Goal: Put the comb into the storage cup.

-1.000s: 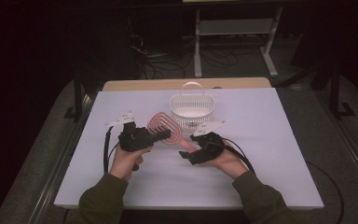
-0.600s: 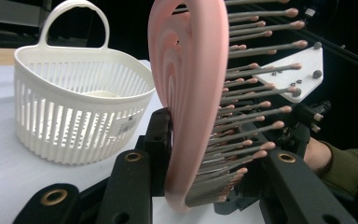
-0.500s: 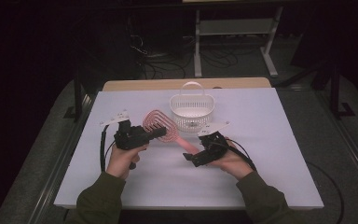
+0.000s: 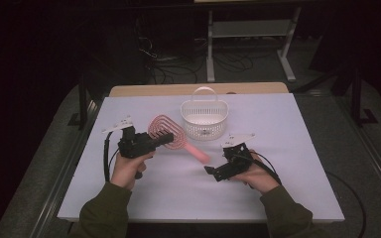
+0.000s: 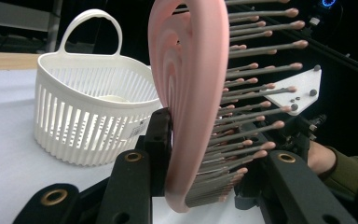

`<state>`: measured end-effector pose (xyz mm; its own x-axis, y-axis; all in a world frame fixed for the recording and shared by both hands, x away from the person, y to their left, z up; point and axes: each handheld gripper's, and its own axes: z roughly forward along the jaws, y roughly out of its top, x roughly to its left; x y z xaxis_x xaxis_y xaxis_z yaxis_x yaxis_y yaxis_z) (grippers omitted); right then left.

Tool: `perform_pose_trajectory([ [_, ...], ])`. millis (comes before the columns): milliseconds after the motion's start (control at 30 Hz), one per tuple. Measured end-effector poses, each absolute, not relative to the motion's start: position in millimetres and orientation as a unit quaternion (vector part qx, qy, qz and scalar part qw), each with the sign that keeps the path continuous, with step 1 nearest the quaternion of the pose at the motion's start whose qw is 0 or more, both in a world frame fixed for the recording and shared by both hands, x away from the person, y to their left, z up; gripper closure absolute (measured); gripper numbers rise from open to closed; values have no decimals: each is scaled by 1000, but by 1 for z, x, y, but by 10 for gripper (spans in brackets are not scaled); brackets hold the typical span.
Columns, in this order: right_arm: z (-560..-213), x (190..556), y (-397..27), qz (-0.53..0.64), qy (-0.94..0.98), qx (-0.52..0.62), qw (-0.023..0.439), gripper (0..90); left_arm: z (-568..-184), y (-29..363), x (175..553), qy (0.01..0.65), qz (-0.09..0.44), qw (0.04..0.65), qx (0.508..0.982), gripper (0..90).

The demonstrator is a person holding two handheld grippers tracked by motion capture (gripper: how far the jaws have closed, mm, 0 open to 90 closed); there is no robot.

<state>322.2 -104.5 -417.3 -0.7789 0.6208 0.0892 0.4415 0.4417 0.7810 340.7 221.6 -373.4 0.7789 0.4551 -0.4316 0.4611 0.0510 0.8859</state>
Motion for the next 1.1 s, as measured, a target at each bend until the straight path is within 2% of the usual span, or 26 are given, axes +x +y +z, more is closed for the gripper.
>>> perform_pose_trajectory([
  [600, -433, 299, -151, 418, 829, 351, 120, 0, -372, 225, 341, 335, -2, 649, 684, 651],
  [1100, -440, 286, -173, 432, 817, 362, 120, 0, -371, 226, 341, 335, -6, 653, 679, 651],
])
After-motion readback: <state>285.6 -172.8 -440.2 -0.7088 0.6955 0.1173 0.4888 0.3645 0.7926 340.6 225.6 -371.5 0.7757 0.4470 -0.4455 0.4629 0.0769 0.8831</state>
